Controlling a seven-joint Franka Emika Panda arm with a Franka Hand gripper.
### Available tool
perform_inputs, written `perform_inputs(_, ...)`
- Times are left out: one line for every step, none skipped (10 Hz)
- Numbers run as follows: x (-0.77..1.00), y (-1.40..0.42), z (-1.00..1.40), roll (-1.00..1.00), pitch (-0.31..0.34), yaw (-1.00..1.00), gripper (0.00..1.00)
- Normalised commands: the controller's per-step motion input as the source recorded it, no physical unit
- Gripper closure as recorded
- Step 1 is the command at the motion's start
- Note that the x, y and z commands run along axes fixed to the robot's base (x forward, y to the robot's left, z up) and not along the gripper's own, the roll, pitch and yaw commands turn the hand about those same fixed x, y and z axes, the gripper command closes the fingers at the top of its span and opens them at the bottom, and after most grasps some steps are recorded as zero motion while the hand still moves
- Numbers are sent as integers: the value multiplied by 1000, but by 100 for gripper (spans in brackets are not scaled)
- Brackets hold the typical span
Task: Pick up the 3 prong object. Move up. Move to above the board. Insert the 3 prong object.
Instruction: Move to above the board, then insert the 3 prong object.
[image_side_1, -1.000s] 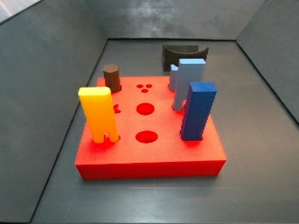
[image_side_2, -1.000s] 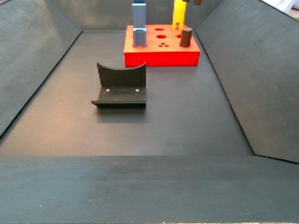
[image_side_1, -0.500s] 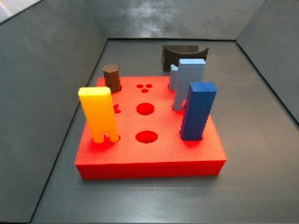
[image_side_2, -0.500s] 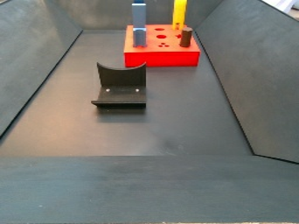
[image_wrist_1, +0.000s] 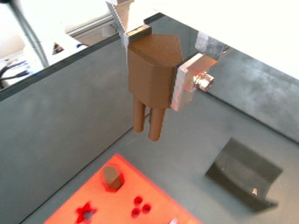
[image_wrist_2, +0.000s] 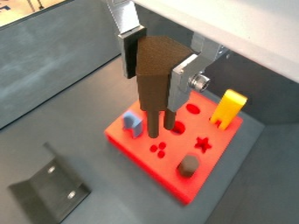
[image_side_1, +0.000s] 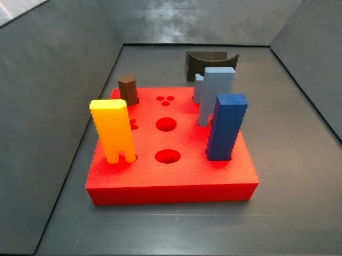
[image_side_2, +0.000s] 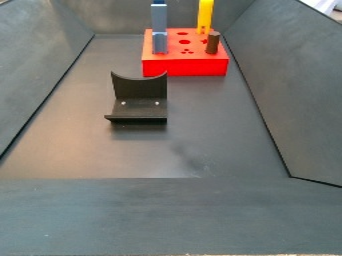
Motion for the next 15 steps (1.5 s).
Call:
perform_inputs(182, -1000, 104, -3, 139, 7, 100)
perform_inputs(193, -1000, 111, 3, 137, 8, 100)
perform_inputs(198, -899, 109, 10, 131, 9, 100)
perform_inputs(151, -516, 75, 14, 132, 7, 100)
perform_inputs(126, -365, 61, 17, 128, 9, 100)
perform_inputs(84, -196, 37, 20, 104, 9, 100)
perform_inputs(0, 26, 0, 0, 0, 0, 100)
perform_inputs(0, 0, -143, 23, 0, 114, 100)
perform_inputs(109, 209, -494, 46, 0, 434, 100)
perform_inputs(160, 306, -711, 37, 0, 617, 100)
perform_inputs(160, 351, -811, 4, -10, 671, 100)
perform_inputs(163, 323, -854, 17, -33, 680, 100)
perform_inputs(43, 369, -877, 76, -44, 671, 100)
perform_inputs(-9, 329, -837, 166, -66, 666, 100)
perform_inputs(-166, 271, -814, 203, -111, 677, 100)
